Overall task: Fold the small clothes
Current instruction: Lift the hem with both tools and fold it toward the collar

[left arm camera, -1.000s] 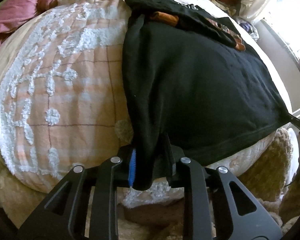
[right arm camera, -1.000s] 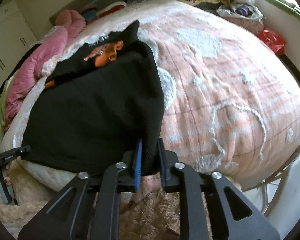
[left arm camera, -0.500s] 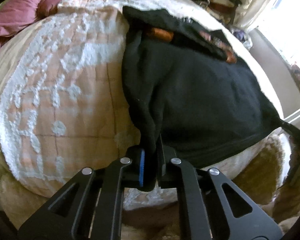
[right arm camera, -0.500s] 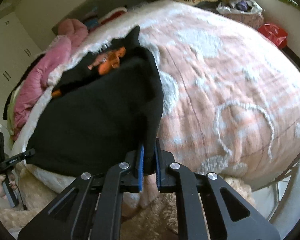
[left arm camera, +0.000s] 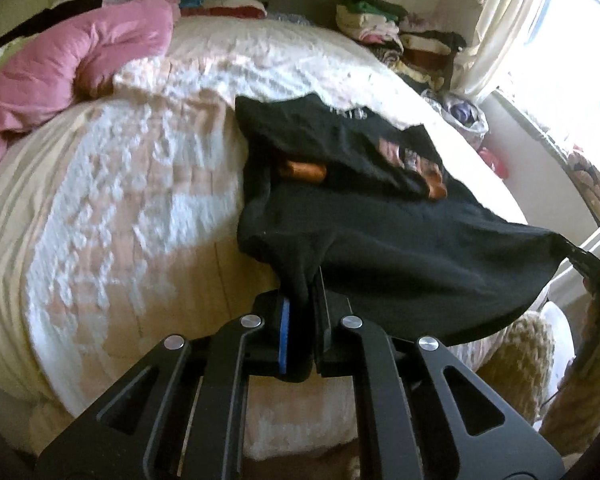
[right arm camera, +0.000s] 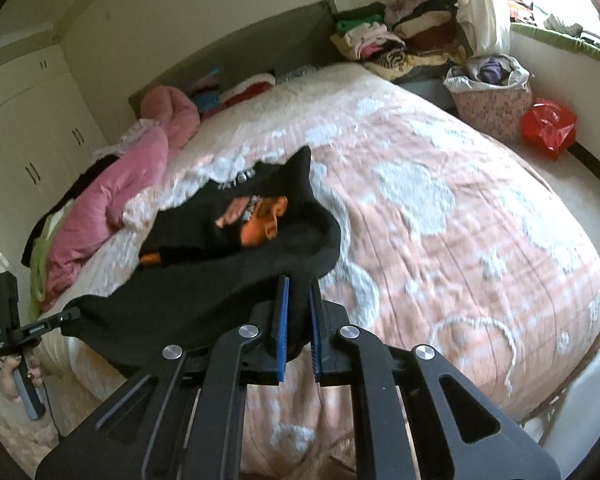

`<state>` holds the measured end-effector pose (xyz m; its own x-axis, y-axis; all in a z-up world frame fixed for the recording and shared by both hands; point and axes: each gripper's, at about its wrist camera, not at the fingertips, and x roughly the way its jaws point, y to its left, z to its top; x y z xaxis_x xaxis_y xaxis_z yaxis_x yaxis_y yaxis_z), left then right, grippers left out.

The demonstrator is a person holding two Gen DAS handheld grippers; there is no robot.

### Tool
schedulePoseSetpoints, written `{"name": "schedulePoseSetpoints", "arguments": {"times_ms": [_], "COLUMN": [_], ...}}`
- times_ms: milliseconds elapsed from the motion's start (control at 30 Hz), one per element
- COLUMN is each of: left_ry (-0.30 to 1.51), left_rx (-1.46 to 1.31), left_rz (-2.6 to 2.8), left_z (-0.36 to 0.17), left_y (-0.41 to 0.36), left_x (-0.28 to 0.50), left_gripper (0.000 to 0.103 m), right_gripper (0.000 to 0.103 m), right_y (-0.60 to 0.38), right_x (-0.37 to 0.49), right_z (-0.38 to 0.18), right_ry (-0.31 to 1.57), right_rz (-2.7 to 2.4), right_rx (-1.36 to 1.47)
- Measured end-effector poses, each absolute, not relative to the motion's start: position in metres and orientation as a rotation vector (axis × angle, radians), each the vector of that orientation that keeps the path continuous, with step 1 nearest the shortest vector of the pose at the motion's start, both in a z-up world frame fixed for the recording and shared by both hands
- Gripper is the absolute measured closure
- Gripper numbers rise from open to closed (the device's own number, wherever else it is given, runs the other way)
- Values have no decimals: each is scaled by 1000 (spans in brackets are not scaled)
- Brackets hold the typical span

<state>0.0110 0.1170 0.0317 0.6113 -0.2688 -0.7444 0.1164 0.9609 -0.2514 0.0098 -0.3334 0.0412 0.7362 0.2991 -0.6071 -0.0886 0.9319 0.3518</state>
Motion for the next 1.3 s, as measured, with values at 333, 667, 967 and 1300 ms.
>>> {"name": "schedulePoseSetpoints", "arguments": {"times_ms": [333, 667, 967, 1300], "left_ry": [811, 761, 734, 717], "left_rx": [-191, -188, -229, -252], "left_rz": [-209, -194, -185, -176], "left_z": [56, 78, 84, 88], "left_y": [116, 118, 127, 133], "left_x": [32, 42, 52, 71], "left_gripper": [100, 100, 100, 100], "right_gripper": [95, 95, 95, 95], "right_y": [-330, -325, -320, -318], "right_x": [31, 44, 62, 95], "right_z": [67, 87, 99, 110], "right_ry": [661, 634, 611, 589], "right_rz": [211, 217, 217, 213], "right_rx": [328, 316, 311, 347]}}
